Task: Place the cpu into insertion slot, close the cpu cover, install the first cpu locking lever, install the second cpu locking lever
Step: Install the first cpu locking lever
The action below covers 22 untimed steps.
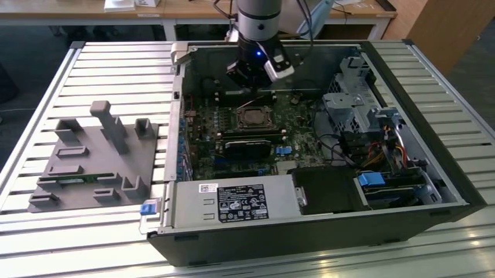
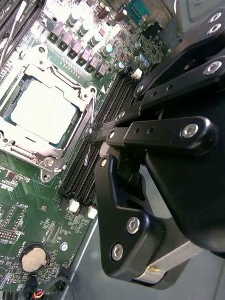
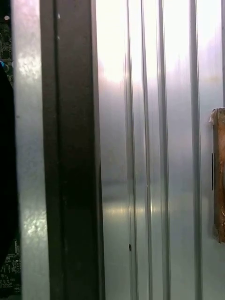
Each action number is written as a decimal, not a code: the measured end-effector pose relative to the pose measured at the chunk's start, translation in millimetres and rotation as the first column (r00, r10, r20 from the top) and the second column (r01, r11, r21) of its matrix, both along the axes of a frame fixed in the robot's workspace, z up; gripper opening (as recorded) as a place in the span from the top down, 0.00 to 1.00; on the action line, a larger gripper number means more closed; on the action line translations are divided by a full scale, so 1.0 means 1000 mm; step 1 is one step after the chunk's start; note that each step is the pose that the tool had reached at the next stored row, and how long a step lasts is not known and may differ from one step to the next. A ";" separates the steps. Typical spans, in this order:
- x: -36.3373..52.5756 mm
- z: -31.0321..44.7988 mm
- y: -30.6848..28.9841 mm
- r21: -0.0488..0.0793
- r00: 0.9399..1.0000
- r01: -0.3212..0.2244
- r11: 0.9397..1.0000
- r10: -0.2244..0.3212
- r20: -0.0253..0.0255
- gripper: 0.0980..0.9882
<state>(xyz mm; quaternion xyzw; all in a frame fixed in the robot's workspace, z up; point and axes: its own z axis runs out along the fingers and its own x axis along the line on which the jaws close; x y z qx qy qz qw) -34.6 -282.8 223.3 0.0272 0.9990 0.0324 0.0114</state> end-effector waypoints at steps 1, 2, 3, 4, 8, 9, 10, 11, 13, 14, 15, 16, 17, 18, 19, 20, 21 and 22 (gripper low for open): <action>0.0004 -0.0004 0.0000 0.000 1.000 0.000 1.000 0.000 0.000 0.99; 0.0008 -0.0009 0.0001 0.000 1.000 0.000 1.000 0.000 0.000 0.99; 0.0012 -0.0014 0.0001 0.000 1.000 0.000 1.000 0.000 -0.001 0.99; 0.0018 -0.0020 0.0001 0.000 1.000 0.000 1.000 0.000 -0.001 0.99; 0.0044 -0.0042 0.0001 0.000 1.000 0.000 1.000 0.000 -0.003 0.99; 0.0052 -0.0047 0.0002 0.000 1.000 0.000 1.000 0.000 -0.004 0.99; 0.0062 -0.0053 0.0003 0.000 1.000 0.000 1.000 0.000 -0.005 0.99; 0.0069 -0.0058 0.0003 0.000 1.000 0.000 1.000 0.000 -0.006 0.99; 0.0083 -0.0067 0.0004 0.000 1.000 0.000 1.000 0.000 -0.007 0.99; 0.0089 -0.0072 0.0004 0.000 1.000 0.000 1.000 0.000 -0.008 0.99; 0.0094 -0.0076 0.0004 0.000 1.000 0.000 1.000 0.000 -0.008 0.99; 0.0098 -0.0081 0.0004 0.000 1.000 0.000 1.000 0.000 -0.009 0.99; 0.0102 -0.0086 0.0005 0.000 1.000 0.000 1.000 0.000 -0.010 0.99; 0.0105 -0.0090 0.0005 0.000 1.000 0.000 1.000 0.000 -0.010 0.99; 0.0109 -0.0094 0.0005 0.000 1.000 0.000 1.000 0.000 -0.011 0.99; 0.0114 -0.0099 0.0005 0.000 1.000 0.000 1.000 0.000 -0.012 0.99; 0.0120 -0.0103 0.0005 0.000 1.000 0.000 1.000 0.000 -0.012 0.99; 0.0124 -0.0107 0.0005 0.000 1.000 0.000 1.000 0.000 -0.013 0.99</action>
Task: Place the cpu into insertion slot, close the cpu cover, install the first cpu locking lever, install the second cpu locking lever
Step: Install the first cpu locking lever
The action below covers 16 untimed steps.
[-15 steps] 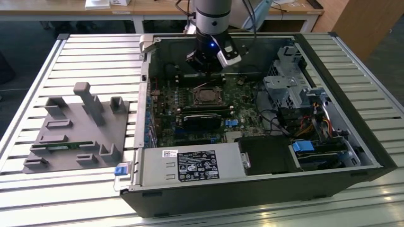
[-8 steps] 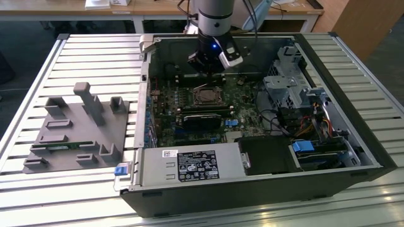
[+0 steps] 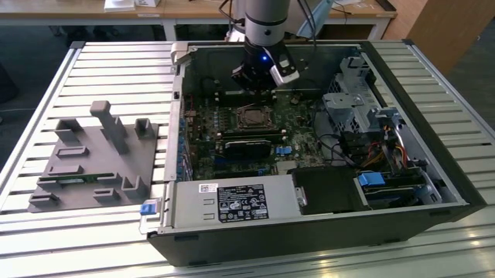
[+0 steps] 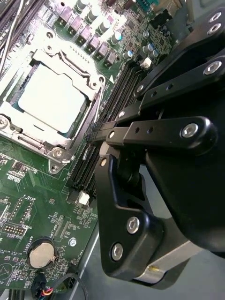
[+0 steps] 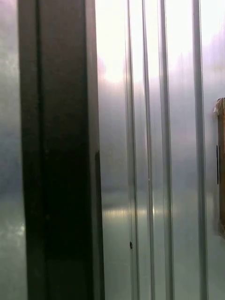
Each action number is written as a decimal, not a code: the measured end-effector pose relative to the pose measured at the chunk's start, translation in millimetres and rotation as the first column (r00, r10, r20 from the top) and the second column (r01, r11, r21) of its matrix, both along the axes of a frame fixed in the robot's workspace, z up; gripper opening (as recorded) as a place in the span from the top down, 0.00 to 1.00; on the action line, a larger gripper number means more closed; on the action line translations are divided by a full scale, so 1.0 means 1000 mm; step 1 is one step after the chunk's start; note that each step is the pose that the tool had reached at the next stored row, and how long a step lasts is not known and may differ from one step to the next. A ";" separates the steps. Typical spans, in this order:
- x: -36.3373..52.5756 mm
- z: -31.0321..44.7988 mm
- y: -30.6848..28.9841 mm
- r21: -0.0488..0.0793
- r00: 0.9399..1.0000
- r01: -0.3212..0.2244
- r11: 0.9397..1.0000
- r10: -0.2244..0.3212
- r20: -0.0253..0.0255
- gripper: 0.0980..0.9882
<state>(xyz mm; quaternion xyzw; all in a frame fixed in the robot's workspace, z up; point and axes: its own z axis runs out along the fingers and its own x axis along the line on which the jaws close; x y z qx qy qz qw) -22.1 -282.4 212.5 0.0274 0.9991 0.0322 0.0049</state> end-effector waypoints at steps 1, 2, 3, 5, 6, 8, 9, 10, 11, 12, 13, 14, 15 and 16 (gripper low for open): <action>0.0004 -0.0004 0.0000 0.000 1.000 0.000 1.000 0.000 0.000 0.99; 0.0007 -0.0008 0.0000 0.000 1.000 0.000 1.000 0.000 -0.001 0.99; 0.0011 -0.0013 0.0000 0.000 1.000 0.000 1.000 0.000 -0.001 0.99; 0.0018 -0.0022 0.0000 0.000 1.000 0.000 1.000 0.000 -0.002 0.99; 0.0022 -0.0027 0.0000 0.000 1.000 0.000 1.000 0.000 -0.002 0.99; 0.0030 -0.0038 0.0000 0.000 1.000 0.000 1.000 0.000 -0.003 0.99; 0.0035 -0.0045 0.0000 0.000 1.000 0.000 1.000 0.000 -0.003 0.99; 0.0040 -0.0051 0.0000 0.000 1.000 0.000 1.000 0.000 -0.004 0.99; 0.0044 -0.0057 0.0000 0.000 1.000 0.000 1.000 0.000 -0.004 0.99; 0.0047 -0.0065 0.0000 0.000 1.000 0.000 1.000 0.000 -0.005 0.99; 0.0049 -0.0073 0.0000 0.000 1.000 0.000 1.000 0.000 -0.005 0.99; 0.0051 -0.0081 0.0000 0.000 1.000 0.000 1.000 0.000 -0.005 0.99; 0.0053 -0.0088 0.0000 0.000 1.000 0.000 1.000 0.000 -0.006 0.99; 0.0055 -0.0095 0.0000 0.000 1.000 0.000 1.000 0.000 -0.006 0.99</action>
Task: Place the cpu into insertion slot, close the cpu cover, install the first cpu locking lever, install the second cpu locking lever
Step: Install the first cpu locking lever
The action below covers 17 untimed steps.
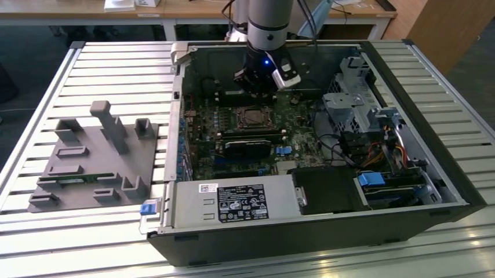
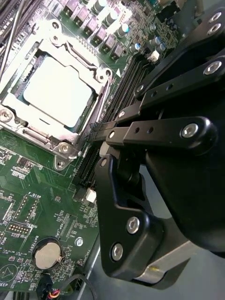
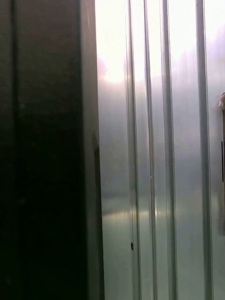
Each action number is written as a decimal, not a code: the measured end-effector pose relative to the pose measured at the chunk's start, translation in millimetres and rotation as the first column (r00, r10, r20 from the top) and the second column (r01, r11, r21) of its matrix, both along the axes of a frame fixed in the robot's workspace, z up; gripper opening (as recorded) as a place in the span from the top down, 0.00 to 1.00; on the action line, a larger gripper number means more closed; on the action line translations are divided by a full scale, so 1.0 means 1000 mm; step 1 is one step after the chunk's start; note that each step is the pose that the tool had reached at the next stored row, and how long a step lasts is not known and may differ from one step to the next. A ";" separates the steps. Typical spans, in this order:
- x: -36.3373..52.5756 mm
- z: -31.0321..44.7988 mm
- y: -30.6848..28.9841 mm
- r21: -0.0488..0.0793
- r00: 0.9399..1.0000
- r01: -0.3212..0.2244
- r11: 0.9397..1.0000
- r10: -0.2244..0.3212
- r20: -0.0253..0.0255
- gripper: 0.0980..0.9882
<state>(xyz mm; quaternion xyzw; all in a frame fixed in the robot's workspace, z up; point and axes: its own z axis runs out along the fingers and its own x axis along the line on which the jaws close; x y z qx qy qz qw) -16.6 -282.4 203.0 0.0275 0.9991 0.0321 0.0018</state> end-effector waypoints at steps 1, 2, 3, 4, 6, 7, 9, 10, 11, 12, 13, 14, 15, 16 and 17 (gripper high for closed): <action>0.0001 -0.0005 0.0000 0.000 1.000 0.000 1.000 0.000 0.000 0.99; 0.0001 -0.0006 0.0000 0.000 1.000 0.000 1.000 0.000 0.000 0.99; 0.0001 -0.0007 0.0000 0.000 1.000 0.000 1.000 0.000 0.000 0.99; 0.0001 -0.0009 0.0000 0.000 1.000 0.000 1.000 0.000 0.000 0.99; 0.0002 -0.0012 0.0000 0.000 1.000 0.000 1.000 0.000 0.000 0.99; 0.0002 -0.0015 0.0000 0.000 1.000 0.000 1.000 0.000 0.000 0.99; 0.0002 -0.0021 0.0000 -0.001 1.000 0.000 1.000 0.000 0.000 0.99; 0.0002 -0.0024 0.0000 -0.002 1.000 0.000 1.000 0.000 0.000 0.99; 0.0002 -0.0026 0.0000 -0.002 1.000 0.000 1.000 0.000 0.000 0.99; 0.0001 -0.0028 0.0000 -0.002 1.000 0.000 1.000 0.000 0.000 0.99; 0.0002 -0.0028 0.0000 -0.002 1.000 0.000 1.000 0.000 0.000 0.99; 0.0002 -0.0028 0.0000 -0.002 1.000 0.000 1.000 0.000 0.000 0.99; 0.0002 -0.0028 0.0000 -0.002 1.000 0.000 1.000 0.000 0.000 0.99; 0.0002 -0.0028 0.0000 -0.002 1.000 0.000 1.000 0.000 0.000 0.99; 0.0002 -0.0028 0.0001 -0.002 1.000 0.000 1.000 0.000 0.000 0.99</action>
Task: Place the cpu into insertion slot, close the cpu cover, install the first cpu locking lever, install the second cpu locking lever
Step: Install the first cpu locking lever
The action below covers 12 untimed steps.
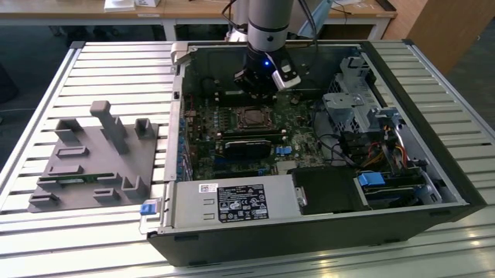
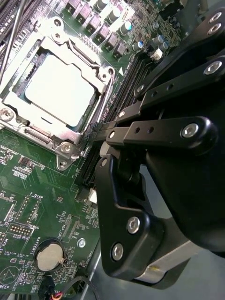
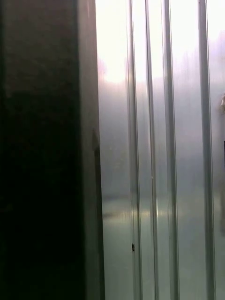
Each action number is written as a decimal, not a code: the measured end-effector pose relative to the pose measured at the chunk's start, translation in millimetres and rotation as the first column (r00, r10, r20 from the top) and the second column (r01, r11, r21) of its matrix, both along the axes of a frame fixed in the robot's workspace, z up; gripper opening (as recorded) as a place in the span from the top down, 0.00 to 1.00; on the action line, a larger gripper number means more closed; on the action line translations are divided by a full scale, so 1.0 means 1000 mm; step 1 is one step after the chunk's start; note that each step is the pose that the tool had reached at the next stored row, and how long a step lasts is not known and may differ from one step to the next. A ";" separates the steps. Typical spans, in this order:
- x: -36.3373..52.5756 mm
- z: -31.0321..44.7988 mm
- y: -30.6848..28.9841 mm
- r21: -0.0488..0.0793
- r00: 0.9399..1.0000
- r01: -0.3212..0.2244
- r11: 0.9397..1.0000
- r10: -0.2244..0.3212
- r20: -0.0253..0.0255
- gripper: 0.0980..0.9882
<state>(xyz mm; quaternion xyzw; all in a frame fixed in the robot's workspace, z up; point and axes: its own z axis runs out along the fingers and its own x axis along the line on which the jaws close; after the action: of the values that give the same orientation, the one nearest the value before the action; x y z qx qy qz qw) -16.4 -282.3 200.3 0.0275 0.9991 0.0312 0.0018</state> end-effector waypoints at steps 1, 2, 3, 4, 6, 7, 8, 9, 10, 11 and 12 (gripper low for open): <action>0.0000 0.0003 0.0000 0.000 1.000 0.000 1.000 0.000 0.000 0.99; 0.0000 0.0007 -0.0001 0.000 1.000 0.000 1.000 0.000 0.000 0.99; 0.0000 0.0012 -0.0001 0.000 1.000 0.000 1.000 0.000 0.000 0.99; 0.0000 0.0015 0.0000 0.000 1.000 0.000 1.000 0.000 0.000 0.99; 0.0000 0.0015 0.0000 0.000 1.000 0.000 1.000 0.000 0.000 0.99; 0.0000 0.0014 0.0000 -0.002 1.000 0.000 1.000 0.000 0.000 0.99; 0.0000 0.0015 0.0000 -0.004 1.000 0.000 1.000 0.000 0.000 0.99; 0.0000 0.0013 0.0000 -0.006 1.000 0.000 1.000 0.000 0.000 0.99; 0.0000 0.0012 0.0000 -0.007 1.000 0.000 1.000 0.000 0.000 0.99; 0.0000 0.0009 0.0000 -0.009 1.000 0.000 1.000 0.000 0.000 0.99; 0.0000 0.0007 0.0000 -0.010 1.000 0.000 1.000 0.000 0.000 0.99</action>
<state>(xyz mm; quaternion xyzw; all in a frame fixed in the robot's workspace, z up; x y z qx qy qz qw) -16.5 -282.3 200.9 0.0275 0.9993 0.0264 0.0018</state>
